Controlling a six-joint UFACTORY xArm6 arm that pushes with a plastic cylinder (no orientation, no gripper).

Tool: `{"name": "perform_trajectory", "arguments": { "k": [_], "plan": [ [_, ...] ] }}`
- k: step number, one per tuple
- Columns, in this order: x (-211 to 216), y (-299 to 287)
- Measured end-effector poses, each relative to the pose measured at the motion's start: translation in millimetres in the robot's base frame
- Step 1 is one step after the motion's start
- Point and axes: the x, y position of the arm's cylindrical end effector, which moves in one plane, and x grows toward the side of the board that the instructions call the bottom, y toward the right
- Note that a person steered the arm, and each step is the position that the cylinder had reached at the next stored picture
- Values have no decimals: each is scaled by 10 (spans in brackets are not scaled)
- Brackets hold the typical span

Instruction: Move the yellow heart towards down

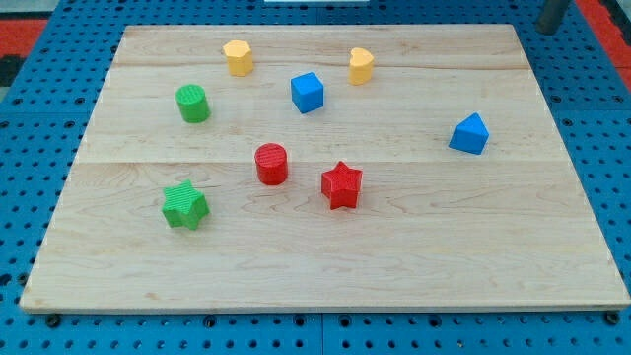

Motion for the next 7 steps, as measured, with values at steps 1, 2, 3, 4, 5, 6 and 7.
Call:
{"name": "perform_trajectory", "arguments": {
  "k": [1, 2, 3, 4, 5, 6, 7],
  "plan": [
    [20, -31],
    [307, -123],
    [683, -632],
    [505, -1892],
    [727, -2835],
    [677, -3233],
    [619, -3634]
  ]
}}
